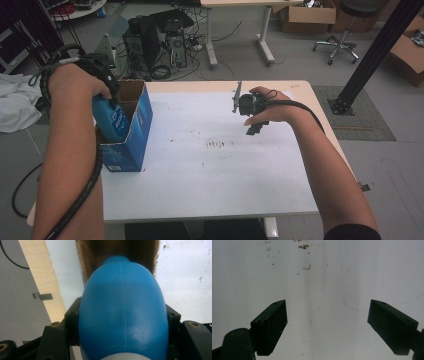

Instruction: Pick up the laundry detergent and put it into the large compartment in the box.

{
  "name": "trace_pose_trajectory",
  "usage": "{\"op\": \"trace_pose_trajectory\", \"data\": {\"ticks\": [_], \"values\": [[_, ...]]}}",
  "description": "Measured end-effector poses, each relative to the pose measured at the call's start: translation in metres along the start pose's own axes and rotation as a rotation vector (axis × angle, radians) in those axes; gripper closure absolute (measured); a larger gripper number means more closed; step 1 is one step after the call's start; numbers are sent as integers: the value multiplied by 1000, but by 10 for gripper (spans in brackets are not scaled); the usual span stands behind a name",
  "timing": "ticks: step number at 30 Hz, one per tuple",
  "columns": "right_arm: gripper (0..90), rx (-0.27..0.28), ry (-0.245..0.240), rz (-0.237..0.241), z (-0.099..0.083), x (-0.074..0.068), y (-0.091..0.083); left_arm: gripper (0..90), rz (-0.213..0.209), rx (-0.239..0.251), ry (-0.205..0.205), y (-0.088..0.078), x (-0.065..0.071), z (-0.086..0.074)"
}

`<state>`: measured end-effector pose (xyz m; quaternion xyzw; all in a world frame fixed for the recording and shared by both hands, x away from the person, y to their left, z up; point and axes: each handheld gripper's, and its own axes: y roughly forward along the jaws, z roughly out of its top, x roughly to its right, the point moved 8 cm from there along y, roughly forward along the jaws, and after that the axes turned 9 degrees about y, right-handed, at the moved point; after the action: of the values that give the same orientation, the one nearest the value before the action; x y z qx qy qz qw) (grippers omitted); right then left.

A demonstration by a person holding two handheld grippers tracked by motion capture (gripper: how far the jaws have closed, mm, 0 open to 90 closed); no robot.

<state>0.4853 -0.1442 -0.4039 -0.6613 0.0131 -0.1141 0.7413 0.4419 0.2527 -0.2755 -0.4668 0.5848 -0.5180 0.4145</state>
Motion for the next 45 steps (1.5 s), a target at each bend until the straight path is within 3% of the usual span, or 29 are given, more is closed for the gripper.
{"op": "trace_pose_trajectory", "data": {"ticks": [16, 30, 37, 45], "values": [[164, -10, -10, 1, 3, -2, 5, 386, -17, -40, 22, 47, 1, 8], [164, -7, -7, -1, 4, -3, 4, 385, -25, -37, 20, 78, 0, 12], [164, -6, -5, -3, 3, -4, 3, 385, -25, -23, 24, 91, 1, 14], [164, -6, -4, -8, 2, -4, 1, 386, -18, 17, 27, 94, 2, 15]]}}
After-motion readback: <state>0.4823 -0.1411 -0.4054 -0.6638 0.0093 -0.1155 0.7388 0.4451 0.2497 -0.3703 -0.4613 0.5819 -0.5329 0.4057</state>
